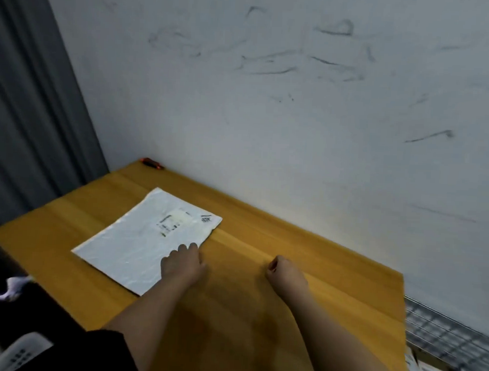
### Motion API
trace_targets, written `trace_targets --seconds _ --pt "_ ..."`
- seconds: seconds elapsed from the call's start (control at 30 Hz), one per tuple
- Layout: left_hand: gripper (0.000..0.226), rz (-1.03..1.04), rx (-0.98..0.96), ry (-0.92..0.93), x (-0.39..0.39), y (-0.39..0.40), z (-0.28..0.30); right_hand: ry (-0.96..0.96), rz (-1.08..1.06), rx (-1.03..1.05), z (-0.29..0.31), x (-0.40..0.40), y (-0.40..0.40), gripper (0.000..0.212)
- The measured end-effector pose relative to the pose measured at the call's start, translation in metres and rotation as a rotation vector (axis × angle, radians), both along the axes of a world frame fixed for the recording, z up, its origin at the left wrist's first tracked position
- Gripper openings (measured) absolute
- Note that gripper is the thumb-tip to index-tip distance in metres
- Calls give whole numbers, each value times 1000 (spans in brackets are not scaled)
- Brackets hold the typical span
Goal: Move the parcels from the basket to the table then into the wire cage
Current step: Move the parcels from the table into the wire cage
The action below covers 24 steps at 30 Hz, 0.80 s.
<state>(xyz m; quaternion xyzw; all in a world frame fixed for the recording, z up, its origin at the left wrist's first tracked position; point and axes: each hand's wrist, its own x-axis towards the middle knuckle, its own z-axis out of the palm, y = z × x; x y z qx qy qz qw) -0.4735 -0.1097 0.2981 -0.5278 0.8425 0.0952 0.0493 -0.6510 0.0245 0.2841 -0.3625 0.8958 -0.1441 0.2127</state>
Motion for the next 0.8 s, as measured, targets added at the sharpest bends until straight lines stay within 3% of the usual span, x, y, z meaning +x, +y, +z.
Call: trace_targets --seconds 0.27,0.5,0.63,0.8 --pt "61 242 111 -31 117 -123 -49 -211 89 98 -35 105 -138 44" --pt "70 279 153 -81 167 -207 -90 -542 -113 -38 -81 160 -204 54" --pt "74 346 199 -114 181 -239 -111 -586 -308 -97 -96 161 -217 56" --pt "87 467 217 -18 179 -252 -123 -577 -322 -54 -107 151 -225 48"
